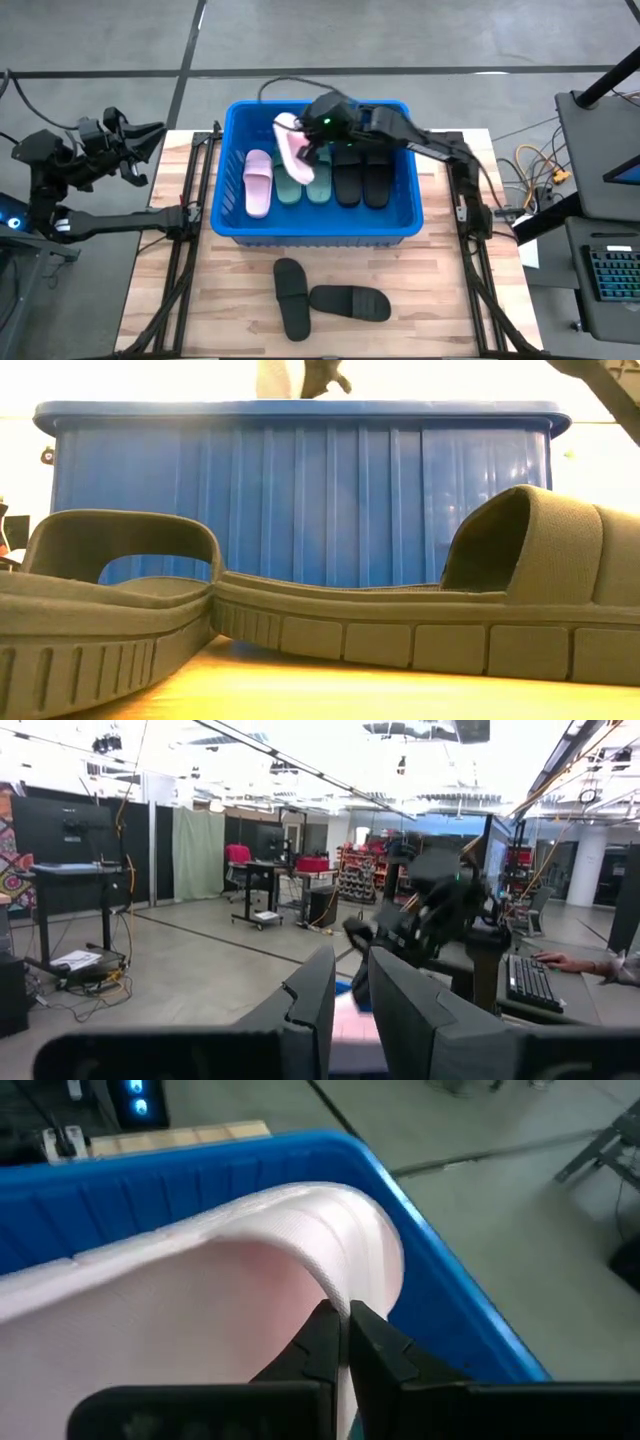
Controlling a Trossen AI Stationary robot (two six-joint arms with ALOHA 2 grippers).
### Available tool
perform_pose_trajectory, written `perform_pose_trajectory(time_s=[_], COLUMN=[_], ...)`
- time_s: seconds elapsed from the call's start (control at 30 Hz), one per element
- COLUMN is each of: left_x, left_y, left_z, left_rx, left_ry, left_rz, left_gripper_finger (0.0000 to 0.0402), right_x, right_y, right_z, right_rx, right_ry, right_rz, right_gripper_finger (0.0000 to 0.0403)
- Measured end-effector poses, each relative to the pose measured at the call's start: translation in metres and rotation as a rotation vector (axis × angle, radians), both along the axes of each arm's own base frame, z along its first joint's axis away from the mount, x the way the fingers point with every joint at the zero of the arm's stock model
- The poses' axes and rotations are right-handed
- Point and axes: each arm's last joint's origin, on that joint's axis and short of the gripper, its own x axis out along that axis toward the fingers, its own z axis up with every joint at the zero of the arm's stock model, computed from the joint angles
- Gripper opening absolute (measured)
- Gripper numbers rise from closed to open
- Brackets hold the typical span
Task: Pick and place slides into bin
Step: Put the pink slide into the blue container
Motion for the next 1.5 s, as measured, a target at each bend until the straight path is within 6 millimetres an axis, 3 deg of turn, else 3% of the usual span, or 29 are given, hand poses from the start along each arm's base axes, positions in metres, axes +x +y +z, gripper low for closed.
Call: perform_pose_trajectory(time_s=[0.3, 0.47, 0.67, 1.03, 1.17, 1.5], left_x=[-0.014, -0.01, 0.031, 0.1, 0.107, 0.168], left_y=[-0.003, -0.002, 0.008, 0.024, 0.026, 0.04], left_z=[-0.001, -0.005, -0.01, -0.012, -0.008, -0.023], left_rx=[0.008, 0.013, 0.09, 0.063, 0.04, -0.025], left_ry=[-0.041, 0.025, 0.258, 0.485, 0.485, 0.652], left_rz=[0.003, 0.025, 0.026, 0.008, 0.02, 0.008], left_gripper_finger=[0.0052, 0.0052, 0.0068, 0.0211, 0.0221, 0.0221], right_x=[0.035, 0.041, 0.039, 0.034, 0.03, 0.025], right_y=[0.003, 0.004, 0.004, 0.008, 0.011, 0.013], right_z=[-0.035, -0.039, -0.035, -0.031, -0.028, -0.022], right_rx=[-0.009, -0.012, -0.018, -0.166, -0.201, -0.257], right_ry=[-0.025, -0.045, -0.054, 0.068, 0.104, 0.149], right_rz=[-0.057, -0.06, -0.057, 0.025, 0.057, 0.075], right_gripper_finger=[0.0008, 0.0008, 0.0008, 0.0008, 0.0008, 0.0008])
